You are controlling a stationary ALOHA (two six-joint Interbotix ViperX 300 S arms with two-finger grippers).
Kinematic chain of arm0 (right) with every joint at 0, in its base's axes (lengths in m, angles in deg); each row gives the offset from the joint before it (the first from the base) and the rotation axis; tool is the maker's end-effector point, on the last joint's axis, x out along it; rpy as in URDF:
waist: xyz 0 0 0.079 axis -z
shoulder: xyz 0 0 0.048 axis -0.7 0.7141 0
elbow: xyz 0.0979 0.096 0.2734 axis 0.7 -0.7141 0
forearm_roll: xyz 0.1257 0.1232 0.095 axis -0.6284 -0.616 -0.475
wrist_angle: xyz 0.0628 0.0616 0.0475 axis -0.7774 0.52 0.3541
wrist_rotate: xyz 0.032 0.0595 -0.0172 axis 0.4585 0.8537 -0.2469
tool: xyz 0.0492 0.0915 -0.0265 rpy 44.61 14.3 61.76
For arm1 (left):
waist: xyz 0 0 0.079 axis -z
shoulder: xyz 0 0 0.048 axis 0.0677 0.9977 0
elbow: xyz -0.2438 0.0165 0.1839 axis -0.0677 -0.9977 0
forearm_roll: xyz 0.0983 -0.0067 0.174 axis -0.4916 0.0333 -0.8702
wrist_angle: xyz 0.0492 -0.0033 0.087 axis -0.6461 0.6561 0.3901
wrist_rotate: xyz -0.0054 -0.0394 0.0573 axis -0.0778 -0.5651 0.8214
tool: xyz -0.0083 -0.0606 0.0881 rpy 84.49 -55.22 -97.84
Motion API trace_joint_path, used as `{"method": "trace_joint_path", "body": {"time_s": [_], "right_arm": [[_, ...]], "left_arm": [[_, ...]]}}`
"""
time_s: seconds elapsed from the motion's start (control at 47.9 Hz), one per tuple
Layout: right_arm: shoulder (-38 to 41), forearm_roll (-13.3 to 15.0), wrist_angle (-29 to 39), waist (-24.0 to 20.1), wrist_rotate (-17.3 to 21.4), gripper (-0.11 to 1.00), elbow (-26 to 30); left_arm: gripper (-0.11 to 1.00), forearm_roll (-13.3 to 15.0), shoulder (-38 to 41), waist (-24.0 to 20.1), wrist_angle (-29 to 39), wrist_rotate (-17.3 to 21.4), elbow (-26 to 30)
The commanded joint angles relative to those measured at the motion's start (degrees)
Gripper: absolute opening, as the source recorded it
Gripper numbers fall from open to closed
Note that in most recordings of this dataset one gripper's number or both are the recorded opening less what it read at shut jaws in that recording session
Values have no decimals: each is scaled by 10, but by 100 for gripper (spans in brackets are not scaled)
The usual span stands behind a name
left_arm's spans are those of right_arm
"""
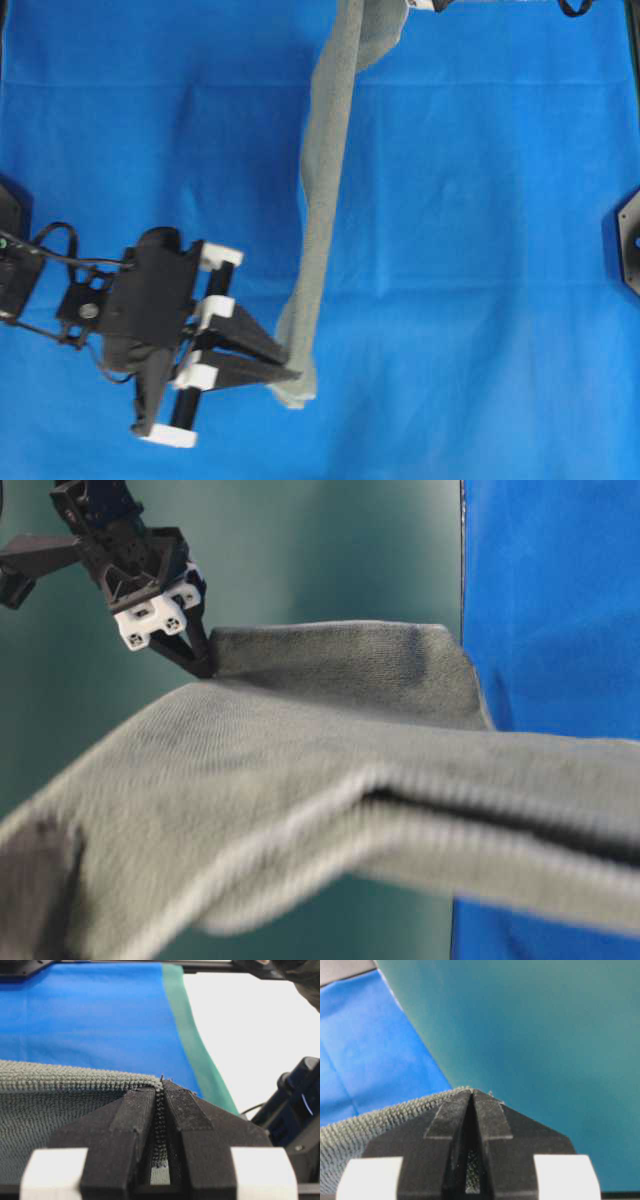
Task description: Fold a large towel.
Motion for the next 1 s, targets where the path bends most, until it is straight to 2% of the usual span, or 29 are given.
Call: {"method": "trace_joint_path", "body": {"time_s": [0.0,0.125,0.418,0.564,0.647,0.752,0.835,0.981], "right_arm": [[-12,3,7,19,1,2,9],[-45,3,19,22,-1,2,-24],[-185,-3,77,20,2,2,-134],[-225,-4,94,12,2,2,-154],[-216,-4,95,11,1,2,-149],[-172,-1,96,11,0,2,-128],[-124,-1,94,11,-1,2,-106],[-24,1,80,4,-7,2,-55]], "left_arm": [[2,-3,10,47,-1,2,34],[2,-3,54,44,-6,2,81],[2,-4,221,43,12,11,275],[2,-4,243,56,40,8,313],[2,-1,239,67,41,1,305],[2,6,220,77,36,-21,263],[2,9,194,83,17,-63,209],[2,9,145,91,-43,-151,70]]}}
